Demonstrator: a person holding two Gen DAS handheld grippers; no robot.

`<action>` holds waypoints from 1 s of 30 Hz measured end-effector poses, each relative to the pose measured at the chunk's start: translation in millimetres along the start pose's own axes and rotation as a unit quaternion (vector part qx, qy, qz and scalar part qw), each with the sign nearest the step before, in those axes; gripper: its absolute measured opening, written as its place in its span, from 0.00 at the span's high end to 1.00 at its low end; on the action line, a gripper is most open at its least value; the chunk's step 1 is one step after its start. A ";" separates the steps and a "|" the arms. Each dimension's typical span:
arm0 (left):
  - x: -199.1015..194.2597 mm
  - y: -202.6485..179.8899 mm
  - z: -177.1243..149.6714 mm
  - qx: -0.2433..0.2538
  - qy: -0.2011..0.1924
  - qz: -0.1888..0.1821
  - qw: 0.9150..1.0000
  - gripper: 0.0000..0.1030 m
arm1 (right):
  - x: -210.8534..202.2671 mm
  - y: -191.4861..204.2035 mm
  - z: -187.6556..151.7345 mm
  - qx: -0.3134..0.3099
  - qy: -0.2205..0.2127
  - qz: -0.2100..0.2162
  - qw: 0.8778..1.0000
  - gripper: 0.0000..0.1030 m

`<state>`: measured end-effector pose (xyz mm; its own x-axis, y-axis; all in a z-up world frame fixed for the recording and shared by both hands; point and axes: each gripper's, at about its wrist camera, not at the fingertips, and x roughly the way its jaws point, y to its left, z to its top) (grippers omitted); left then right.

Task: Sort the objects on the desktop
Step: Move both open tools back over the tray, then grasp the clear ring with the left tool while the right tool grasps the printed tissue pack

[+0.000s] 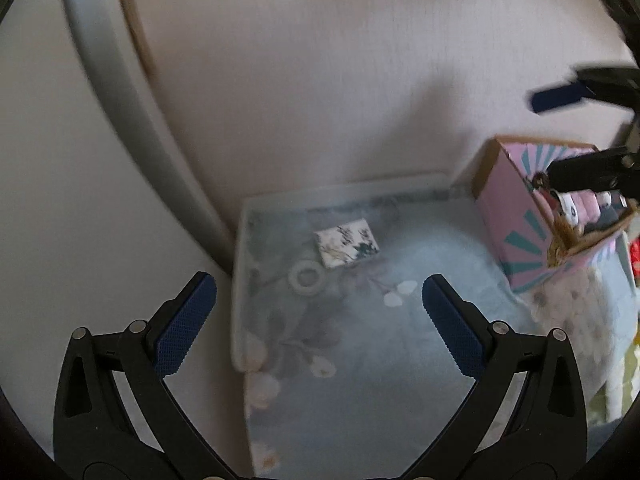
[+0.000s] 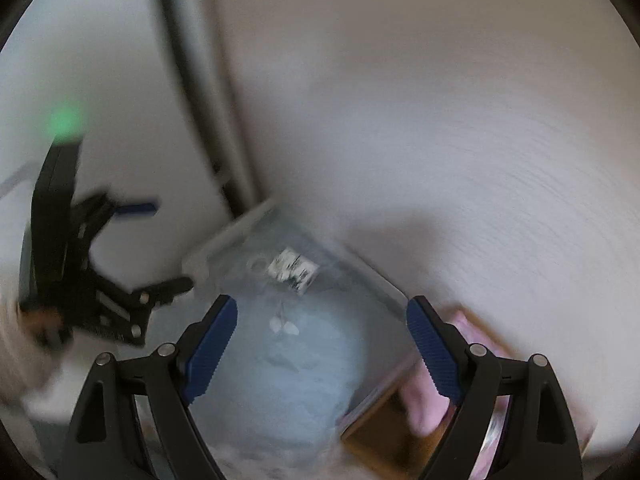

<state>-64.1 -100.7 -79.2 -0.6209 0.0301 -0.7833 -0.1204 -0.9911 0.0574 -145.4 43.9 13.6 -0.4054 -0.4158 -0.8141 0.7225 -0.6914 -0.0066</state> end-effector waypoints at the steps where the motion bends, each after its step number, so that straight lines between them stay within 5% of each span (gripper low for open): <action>1: 8.7 1.9 -3.2 0.003 0.002 -0.008 1.000 0.00 | 12.4 4.0 4.2 -0.037 0.016 0.008 0.999 0.18; 6: 66.3 8.2 -10.1 0.025 0.022 -0.028 0.999 0.14 | 87.0 10.7 19.8 -0.175 0.089 0.064 0.978 0.18; 15: 127.1 10.2 -17.9 0.056 0.055 -0.030 0.996 0.30 | 185.1 21.7 27.4 -0.271 0.155 0.092 0.945 0.27; 24: 145.7 12.8 -15.4 0.056 0.061 -0.037 0.996 0.38 | 228.0 30.3 23.8 -0.300 0.197 0.103 0.928 0.40; 30: 146.2 11.1 -15.4 0.058 0.059 -0.041 0.996 0.39 | 234.0 33.9 27.9 -0.299 0.192 0.103 0.929 0.40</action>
<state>-144.3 -109.3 -202.6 -0.5109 0.0876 -0.8552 -0.2591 -0.9642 0.0561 -231.4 -93.3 -161.0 -0.0773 -0.1831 -0.9801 0.9910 -0.1217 -0.0554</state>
